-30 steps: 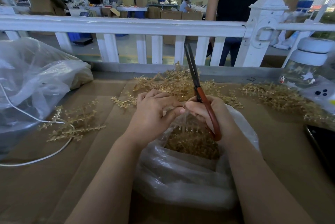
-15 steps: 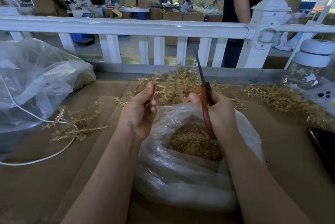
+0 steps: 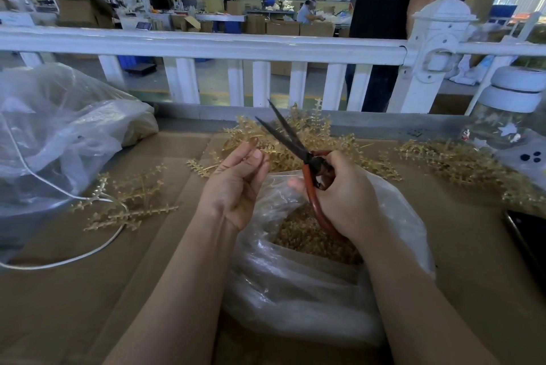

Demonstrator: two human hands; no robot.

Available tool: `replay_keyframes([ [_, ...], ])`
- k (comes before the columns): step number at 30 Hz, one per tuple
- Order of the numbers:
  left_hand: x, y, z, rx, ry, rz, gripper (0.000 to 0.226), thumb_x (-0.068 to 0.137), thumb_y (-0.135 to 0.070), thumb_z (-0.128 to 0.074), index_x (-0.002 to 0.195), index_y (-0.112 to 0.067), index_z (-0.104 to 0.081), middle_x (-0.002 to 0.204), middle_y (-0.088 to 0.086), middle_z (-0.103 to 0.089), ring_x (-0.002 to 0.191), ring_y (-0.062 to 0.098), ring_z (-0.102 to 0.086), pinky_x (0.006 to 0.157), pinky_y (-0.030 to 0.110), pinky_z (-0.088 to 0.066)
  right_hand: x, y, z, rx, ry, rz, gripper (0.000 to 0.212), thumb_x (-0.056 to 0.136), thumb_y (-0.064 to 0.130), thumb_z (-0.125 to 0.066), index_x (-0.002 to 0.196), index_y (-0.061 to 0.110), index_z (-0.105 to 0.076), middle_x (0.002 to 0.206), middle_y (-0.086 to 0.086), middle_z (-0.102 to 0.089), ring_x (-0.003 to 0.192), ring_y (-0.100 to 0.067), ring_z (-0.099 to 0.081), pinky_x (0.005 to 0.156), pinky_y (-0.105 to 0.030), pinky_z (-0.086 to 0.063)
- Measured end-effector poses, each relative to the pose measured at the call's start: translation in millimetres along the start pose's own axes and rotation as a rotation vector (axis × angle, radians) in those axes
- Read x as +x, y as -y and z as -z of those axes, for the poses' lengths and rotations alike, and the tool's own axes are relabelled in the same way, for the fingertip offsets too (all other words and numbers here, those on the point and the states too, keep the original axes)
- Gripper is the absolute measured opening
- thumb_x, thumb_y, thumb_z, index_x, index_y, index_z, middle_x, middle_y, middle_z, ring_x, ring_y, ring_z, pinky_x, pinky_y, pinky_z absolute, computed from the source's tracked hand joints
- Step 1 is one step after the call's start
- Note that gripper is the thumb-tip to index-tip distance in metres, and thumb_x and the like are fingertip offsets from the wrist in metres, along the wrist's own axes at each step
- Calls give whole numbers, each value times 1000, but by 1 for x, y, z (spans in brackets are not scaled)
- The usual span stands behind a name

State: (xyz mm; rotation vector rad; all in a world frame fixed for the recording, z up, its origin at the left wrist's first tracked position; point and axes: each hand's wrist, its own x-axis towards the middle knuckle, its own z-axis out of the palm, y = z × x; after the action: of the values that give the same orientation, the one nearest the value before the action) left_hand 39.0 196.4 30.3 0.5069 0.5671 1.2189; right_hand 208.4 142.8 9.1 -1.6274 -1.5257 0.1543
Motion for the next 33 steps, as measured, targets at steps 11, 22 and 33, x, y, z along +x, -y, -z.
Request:
replay_keyframes([
  [11,0,4,3,-6,21,92,32,69,-5,-73,100,-7,-65,75,3,-74,64,7,-71,53,14,-55,-2,-2,-4,-140,90,-8,59,72,79,-67,105,30,-56,91,20,-61,87,-6,-62,69,-21,-50],
  [22,0,5,3,67,-7,34,19,68,-7,-75,86,-7,-67,73,4,-73,63,8,-71,52,15,-55,-3,0,-1,-120,67,-12,59,70,80,-63,98,28,-56,87,16,-63,84,-7,-62,73,-31,-56],
  [33,-1,6,-2,260,-2,-164,17,87,7,-60,83,-7,-70,71,1,-71,62,7,-66,60,15,-56,-3,-1,-2,-138,83,40,57,72,79,-64,106,34,-55,92,21,-61,85,-5,-60,69,-19,-49],
])
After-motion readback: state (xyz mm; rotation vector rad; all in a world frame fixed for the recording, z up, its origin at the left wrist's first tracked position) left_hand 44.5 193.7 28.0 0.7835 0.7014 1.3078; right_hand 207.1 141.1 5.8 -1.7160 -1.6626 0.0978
